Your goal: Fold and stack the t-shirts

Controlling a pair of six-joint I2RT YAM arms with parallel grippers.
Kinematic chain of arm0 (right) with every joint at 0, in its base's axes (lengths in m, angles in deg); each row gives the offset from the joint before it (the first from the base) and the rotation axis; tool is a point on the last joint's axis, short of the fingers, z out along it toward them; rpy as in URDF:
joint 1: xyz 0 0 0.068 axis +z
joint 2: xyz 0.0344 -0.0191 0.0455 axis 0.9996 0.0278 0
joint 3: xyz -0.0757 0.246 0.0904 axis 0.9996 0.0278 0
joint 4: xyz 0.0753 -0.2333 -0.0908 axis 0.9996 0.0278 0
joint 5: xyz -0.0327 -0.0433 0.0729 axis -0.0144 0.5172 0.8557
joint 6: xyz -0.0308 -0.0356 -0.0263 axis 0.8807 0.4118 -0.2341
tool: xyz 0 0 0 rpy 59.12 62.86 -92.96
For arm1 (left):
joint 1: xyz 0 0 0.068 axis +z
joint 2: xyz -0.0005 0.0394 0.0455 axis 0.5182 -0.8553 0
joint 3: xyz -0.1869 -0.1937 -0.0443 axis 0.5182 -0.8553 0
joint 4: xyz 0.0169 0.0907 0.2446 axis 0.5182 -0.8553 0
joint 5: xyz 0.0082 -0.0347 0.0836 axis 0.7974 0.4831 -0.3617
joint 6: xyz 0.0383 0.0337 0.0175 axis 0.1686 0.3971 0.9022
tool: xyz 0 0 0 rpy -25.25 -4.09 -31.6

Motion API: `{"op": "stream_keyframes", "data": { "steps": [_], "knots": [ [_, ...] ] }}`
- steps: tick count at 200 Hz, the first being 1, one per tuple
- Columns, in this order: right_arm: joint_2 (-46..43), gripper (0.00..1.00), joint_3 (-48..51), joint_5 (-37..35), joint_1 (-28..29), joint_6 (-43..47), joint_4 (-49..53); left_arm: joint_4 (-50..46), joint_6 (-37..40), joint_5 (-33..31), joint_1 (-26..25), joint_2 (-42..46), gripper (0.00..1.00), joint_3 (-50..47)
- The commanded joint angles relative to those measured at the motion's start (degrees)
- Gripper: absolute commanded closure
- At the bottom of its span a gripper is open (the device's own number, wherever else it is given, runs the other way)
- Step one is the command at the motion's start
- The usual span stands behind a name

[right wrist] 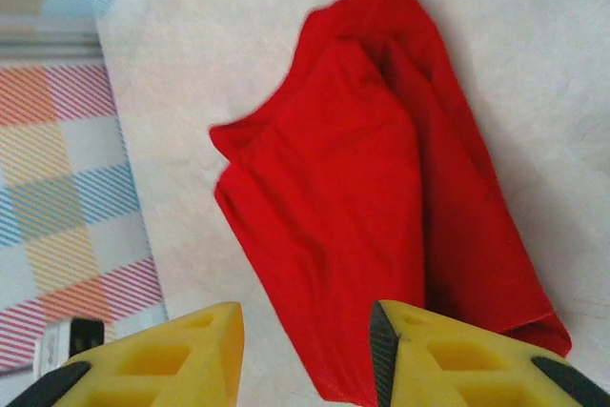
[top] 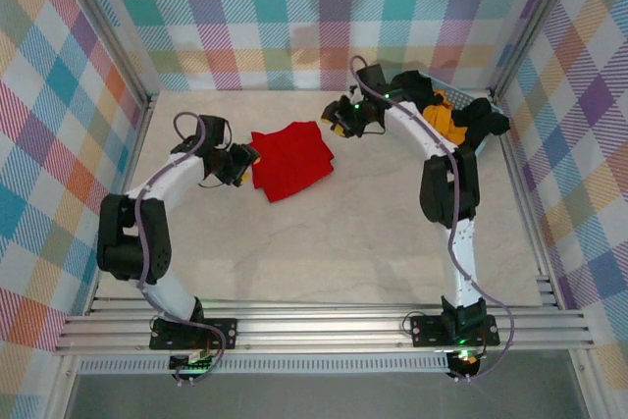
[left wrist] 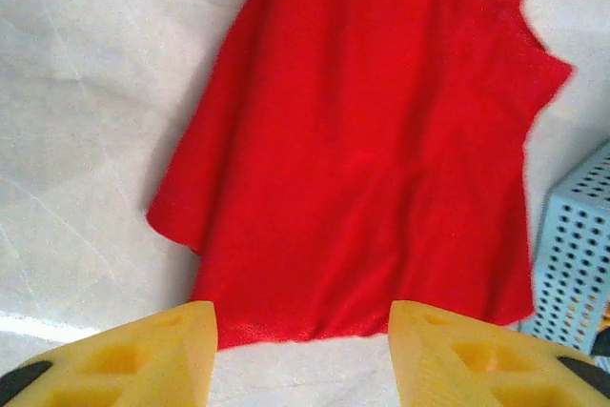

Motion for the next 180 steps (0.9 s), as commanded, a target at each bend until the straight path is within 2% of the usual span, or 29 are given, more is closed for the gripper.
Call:
{"op": "stream_keyframes", "data": {
  "steps": [1, 27, 49, 83, 102, 113, 124, 138, 180],
  "knots": [
    [2.9, 0.61, 0.8, -0.7, 1.7, 5.7, 4.3, -0.4, -1.0, 2.1, -0.4, -3.1, 0.52, 1.2],
    [3.0, 0.63, 1.3, -4.2, 2.9, 8.3, 7.5, -1.1, -0.6, 0.4, -2.0, -4.7, 0.56, 1.1],
    [2.3, 0.71, 4.1, -4.2, 2.9, 8.5, 5.6, -1.0, -0.6, -0.1, -3.7, -6.9, 0.58, 1.9],
    [2.7, 0.73, 4.3, -5.0, 2.9, 8.7, 6.5, -1.6, -1.2, -1.6, -5.4, -9.4, 0.62, 3.3],
    [2.3, 0.93, 5.2, -7.0, 2.8, 8.0, 6.9, -3.8, -0.4, -4.6, -5.5, -10.6, 0.73, 4.6],
    [1.8, 0.95, 6.4, -7.5, 2.6, 7.5, 6.3, -5.3, 0.6, -6.3, -5.5, -12.3, 0.78, 5.8],
    [1.5, 0.95, 7.3, -7.9, 2.4, 7.4, 6.2, -8.1, 1.8, -7.9, -5.5, -14.8, 0.86, 7.9],
    [0.7, 1.00, 8.8, -9.5, 2.2, 7.1, 6.6, -11.9, 2.9, -10.9, -5.2, -17.7, 0.98, 10.3],
    [1.0, 1.00, 15.1, -7.8, 1.0, 5.1, 3.7, -12.7, 4.9, -11.2, -3.7, -22.4, 0.96, 12.7]
  ]
}}
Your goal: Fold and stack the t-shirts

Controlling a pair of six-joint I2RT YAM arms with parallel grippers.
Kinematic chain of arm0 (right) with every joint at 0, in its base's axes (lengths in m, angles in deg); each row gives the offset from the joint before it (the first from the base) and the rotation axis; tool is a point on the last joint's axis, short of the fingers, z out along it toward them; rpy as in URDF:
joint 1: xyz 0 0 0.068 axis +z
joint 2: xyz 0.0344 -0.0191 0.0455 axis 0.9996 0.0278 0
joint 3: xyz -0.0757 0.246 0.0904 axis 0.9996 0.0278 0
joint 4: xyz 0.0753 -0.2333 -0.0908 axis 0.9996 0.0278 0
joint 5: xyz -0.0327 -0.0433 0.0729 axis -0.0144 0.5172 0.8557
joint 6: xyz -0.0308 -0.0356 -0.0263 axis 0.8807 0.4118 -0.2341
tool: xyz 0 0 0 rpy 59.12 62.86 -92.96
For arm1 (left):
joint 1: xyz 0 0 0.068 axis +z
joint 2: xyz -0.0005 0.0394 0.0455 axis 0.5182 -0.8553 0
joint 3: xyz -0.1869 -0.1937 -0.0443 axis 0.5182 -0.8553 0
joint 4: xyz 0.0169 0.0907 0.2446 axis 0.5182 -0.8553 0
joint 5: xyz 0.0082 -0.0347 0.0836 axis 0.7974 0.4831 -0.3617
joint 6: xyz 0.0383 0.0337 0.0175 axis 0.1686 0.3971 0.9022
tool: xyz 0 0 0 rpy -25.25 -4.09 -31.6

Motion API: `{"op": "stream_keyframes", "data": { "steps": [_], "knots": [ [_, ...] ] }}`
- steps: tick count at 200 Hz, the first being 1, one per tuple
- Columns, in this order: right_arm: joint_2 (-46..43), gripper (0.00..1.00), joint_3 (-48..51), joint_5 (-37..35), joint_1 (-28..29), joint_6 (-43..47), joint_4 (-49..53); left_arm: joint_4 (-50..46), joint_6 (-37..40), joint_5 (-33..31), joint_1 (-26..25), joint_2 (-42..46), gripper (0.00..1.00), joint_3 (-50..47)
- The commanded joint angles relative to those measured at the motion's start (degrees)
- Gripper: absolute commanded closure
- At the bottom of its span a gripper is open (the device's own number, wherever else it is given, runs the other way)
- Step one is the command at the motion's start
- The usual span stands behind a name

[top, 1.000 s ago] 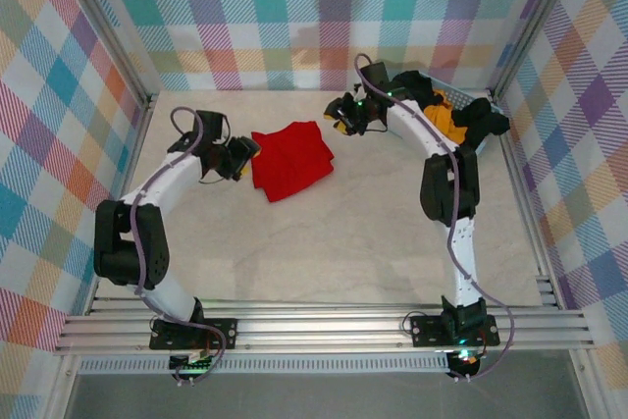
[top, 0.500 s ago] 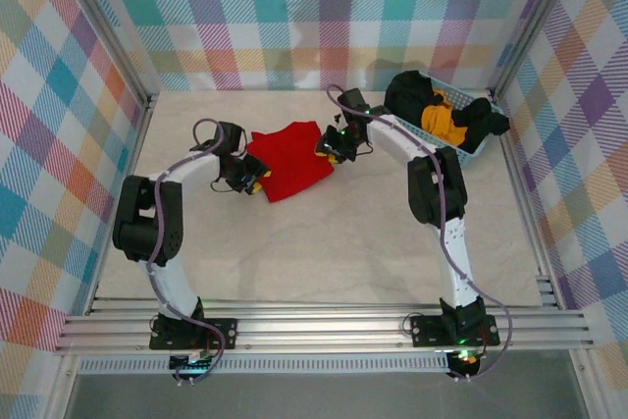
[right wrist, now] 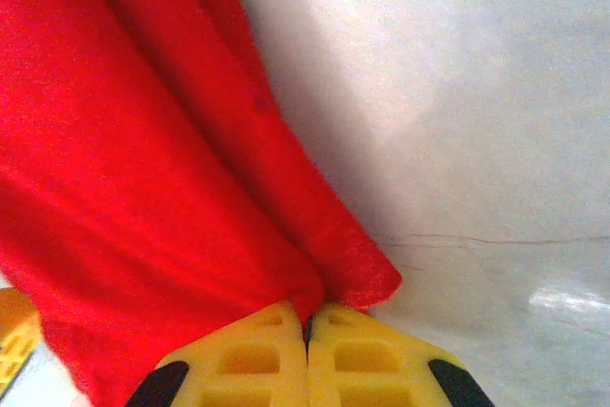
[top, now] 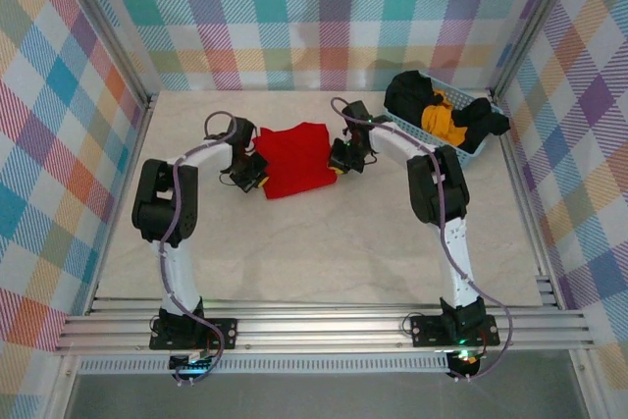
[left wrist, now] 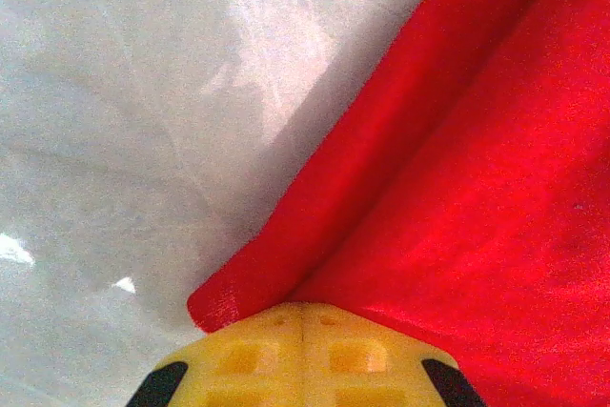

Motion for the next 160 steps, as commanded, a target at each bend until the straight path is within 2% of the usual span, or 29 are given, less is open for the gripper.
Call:
{"op": "stream_keyframes", "data": {
  "steps": [1, 32, 54, 62, 85, 94, 110, 114, 134, 141, 160],
  "knots": [
    [-1.4, 1.00, 2.7, -0.2, -1.1, -1.4, -0.3, -4.6, 2.5, -3.8, 0.9, -4.2, 0.96, 0.4],
    [1.7, 1.00, 2.9, 0.5, -1.3, -2.1, -1.2, -5.3, 3.9, -4.4, 1.8, -3.9, 0.95, 2.0],
    [-0.2, 0.98, 4.2, -0.1, -1.3, -1.9, -2.6, -5.3, 5.3, -5.9, 1.9, 0.6, 0.90, 1.9],
    [-1.7, 0.91, 5.0, 0.1, -1.3, -1.8, -3.3, -5.4, 5.6, -6.6, 1.7, 3.4, 0.85, 1.7],
    [-8.5, 0.74, 9.4, 1.4, -1.3, -2.2, -7.6, -5.6, 4.0, -7.0, 0.1, 12.1, 0.60, -0.3],
    [-11.4, 0.69, 11.0, 1.1, -1.3, -2.4, -8.1, -4.1, 1.2, -5.1, -0.9, 15.4, 0.56, -3.3],
    [-17.0, 0.64, 16.1, 1.1, -1.8, -4.1, -10.7, 3.8, -8.7, -1.3, -4.6, 20.9, 0.55, -11.8],
    [-18.6, 0.63, 18.1, 1.6, -1.9, -5.0, -12.2, 6.0, -12.1, -1.4, -6.0, 22.1, 0.51, -14.0],
    [-24.8, 0.60, 27.1, 4.8, -2.3, -9.5, -19.8, 21.4, -28.1, -5.8, -13.3, 26.2, 0.37, -24.4],
    [-26.6, 0.59, 29.9, 6.1, -2.3, -11.1, -22.5, 26.6, -33.1, -8.1, -15.4, 26.5, 0.36, -27.1],
    [-31.2, 0.58, 36.2, 8.5, -2.3, -15.2, -28.3, 33.3, -43.9, -12.1, -19.4, 23.9, 0.27, -29.1]
  ]
}}
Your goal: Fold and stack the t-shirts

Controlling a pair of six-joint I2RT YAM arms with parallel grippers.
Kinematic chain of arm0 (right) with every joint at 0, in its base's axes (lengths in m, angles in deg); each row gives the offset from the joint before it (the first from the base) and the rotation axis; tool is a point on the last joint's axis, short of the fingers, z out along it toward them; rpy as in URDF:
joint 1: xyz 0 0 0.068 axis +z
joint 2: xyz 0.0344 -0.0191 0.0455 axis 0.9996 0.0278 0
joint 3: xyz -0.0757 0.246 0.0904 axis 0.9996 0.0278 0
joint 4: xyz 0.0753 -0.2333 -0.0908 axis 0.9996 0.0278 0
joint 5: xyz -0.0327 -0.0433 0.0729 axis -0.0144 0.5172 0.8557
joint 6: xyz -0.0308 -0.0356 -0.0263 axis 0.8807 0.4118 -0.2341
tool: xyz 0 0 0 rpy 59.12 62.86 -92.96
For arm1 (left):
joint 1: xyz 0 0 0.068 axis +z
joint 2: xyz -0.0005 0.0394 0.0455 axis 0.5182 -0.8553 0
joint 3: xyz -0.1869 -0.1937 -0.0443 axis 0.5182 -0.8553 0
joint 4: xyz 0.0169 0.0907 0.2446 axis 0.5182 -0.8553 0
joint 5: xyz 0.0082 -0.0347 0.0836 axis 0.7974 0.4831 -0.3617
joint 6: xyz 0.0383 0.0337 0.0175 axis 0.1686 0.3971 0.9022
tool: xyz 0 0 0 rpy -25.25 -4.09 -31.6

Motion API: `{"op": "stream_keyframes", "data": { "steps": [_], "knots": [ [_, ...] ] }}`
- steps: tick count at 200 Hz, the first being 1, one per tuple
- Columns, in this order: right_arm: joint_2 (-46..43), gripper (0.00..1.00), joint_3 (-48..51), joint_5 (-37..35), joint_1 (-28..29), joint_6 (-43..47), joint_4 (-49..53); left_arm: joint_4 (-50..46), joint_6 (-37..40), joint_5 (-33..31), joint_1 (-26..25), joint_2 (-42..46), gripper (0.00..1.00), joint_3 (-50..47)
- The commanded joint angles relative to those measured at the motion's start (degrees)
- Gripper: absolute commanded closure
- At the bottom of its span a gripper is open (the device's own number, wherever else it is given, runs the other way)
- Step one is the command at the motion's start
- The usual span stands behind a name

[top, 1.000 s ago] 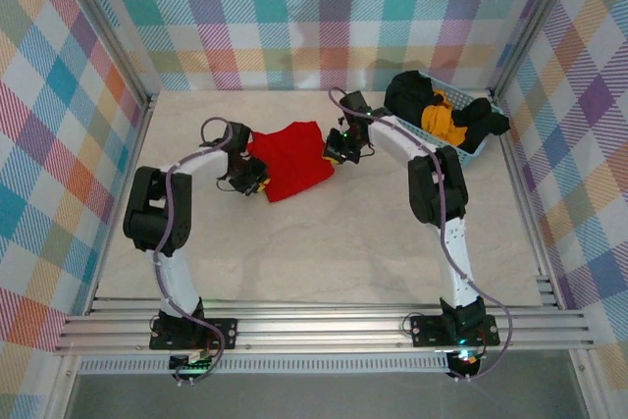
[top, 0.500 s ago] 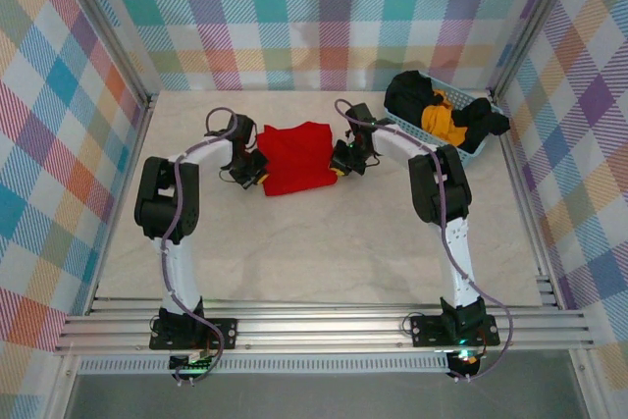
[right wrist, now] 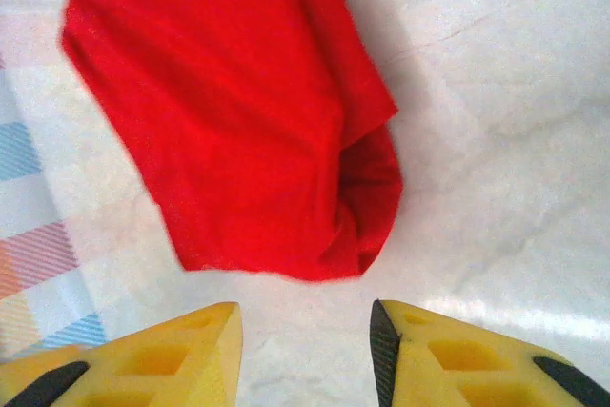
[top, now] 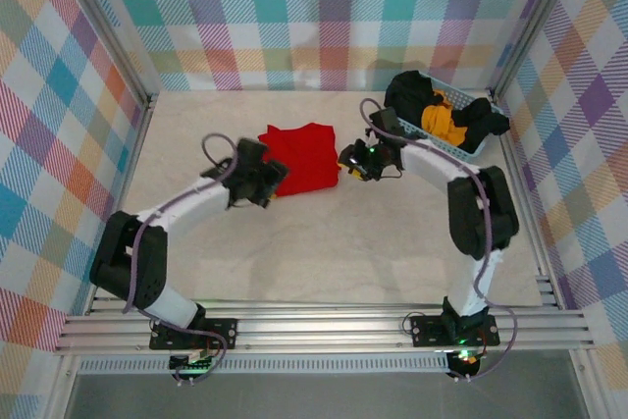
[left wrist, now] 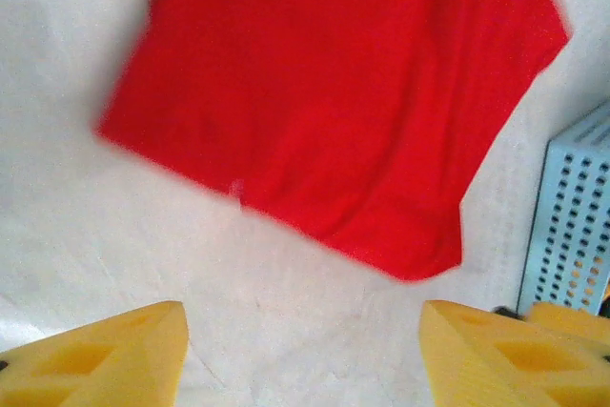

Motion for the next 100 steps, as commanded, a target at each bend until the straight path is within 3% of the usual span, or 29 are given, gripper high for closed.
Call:
{"op": "stream_keyframes", "data": {
  "steps": [1, 16, 48, 85, 100],
  "knots": [
    [-4.4, 0.58, 6.8, 4.4, -0.2, -6.8, -10.4, 15.1, -21.2, -6.0, -4.0, -3.4, 0.27, -3.9],
    [-7.1, 0.57, 9.0, 5.0, -0.2, -7.7, -11.3, 24.0, -27.8, -8.2, -6.0, -6.8, 0.27, -5.4],
    [-10.5, 0.56, 11.2, 5.6, -0.2, -7.7, -10.9, 30.2, -32.1, -9.5, -6.8, -14.0, 0.27, -4.3],
    [-12.2, 0.57, 13.7, 6.6, -0.2, -8.8, -12.2, 34.9, -31.0, -12.9, -5.3, -18.5, 0.36, -3.2],
    [-12.4, 0.57, 14.2, 7.2, -0.2, -8.8, -12.4, 37.1, -30.1, -11.9, -4.2, -21.5, 0.45, -1.0]
  ]
}}
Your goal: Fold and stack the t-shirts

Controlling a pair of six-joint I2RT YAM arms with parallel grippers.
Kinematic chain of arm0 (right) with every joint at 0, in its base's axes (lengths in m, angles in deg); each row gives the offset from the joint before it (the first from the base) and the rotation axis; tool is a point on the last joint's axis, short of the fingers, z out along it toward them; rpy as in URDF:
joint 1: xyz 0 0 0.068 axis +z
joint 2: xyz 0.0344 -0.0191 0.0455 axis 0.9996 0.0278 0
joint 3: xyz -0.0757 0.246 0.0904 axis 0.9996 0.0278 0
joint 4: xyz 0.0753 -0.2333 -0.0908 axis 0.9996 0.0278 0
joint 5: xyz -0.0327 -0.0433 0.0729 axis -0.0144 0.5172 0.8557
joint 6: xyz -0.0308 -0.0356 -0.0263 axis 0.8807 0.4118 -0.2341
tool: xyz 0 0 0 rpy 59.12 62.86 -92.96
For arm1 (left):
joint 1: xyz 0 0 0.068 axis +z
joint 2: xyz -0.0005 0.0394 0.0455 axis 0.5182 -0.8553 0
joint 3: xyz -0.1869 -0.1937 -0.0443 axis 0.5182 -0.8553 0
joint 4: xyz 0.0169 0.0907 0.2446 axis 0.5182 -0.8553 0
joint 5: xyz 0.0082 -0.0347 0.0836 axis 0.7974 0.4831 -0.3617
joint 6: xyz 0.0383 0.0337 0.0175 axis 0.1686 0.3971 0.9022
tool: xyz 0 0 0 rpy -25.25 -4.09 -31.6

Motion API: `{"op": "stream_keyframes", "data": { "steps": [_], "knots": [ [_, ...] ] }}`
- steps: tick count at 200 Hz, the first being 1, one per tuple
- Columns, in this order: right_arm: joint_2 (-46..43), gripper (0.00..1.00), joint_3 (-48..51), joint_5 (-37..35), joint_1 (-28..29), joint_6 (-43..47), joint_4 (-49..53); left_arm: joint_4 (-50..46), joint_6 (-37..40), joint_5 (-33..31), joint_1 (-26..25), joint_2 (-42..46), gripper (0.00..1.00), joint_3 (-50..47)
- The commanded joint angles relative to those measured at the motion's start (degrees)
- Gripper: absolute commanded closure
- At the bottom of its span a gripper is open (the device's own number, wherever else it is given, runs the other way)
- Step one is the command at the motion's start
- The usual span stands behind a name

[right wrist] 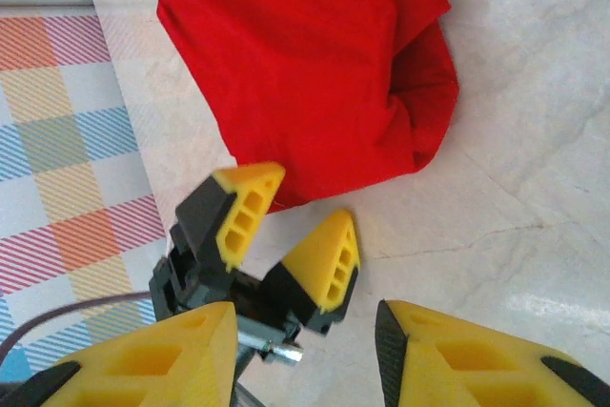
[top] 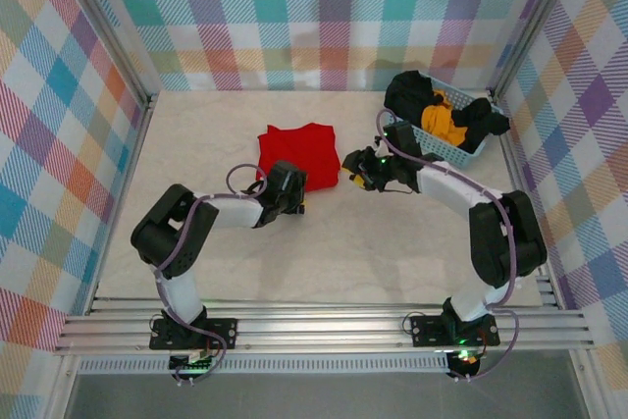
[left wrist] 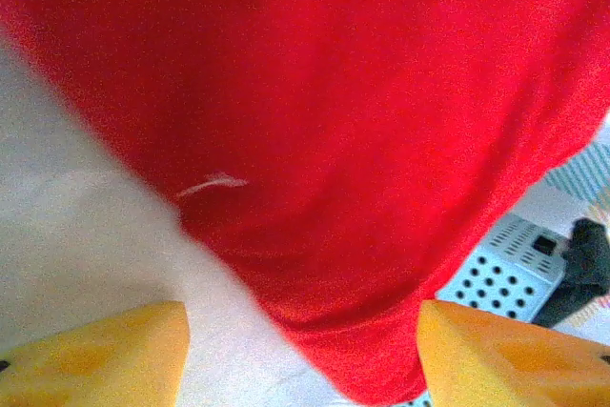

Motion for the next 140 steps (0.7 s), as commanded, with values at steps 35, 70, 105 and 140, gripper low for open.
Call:
{"op": "stream_keyframes", "data": {
  "steps": [35, 70, 105, 140],
  "knots": [
    [-2.8, 0.58, 2.1, 2.3, 0.1, -1.1, -1.9, 7.8, 1.8, -0.2, 6.1, -9.5, 0.95, 5.6],
    [-5.5, 0.58, 2.2, 1.4, 0.1, 0.5, 0.6, 1.4, 9.8, 3.0, 16.2, -4.9, 1.00, 6.3],
    [-7.1, 0.58, 2.4, 1.8, 0.1, 1.0, 1.6, -6.5, 23.0, 11.2, 29.6, -3.0, 1.00, 10.1],
    [-7.9, 0.58, 2.4, 2.2, 0.1, 1.9, 2.3, -9.6, 31.3, 17.8, 40.6, -7.9, 1.00, 16.4]
  ]
}}
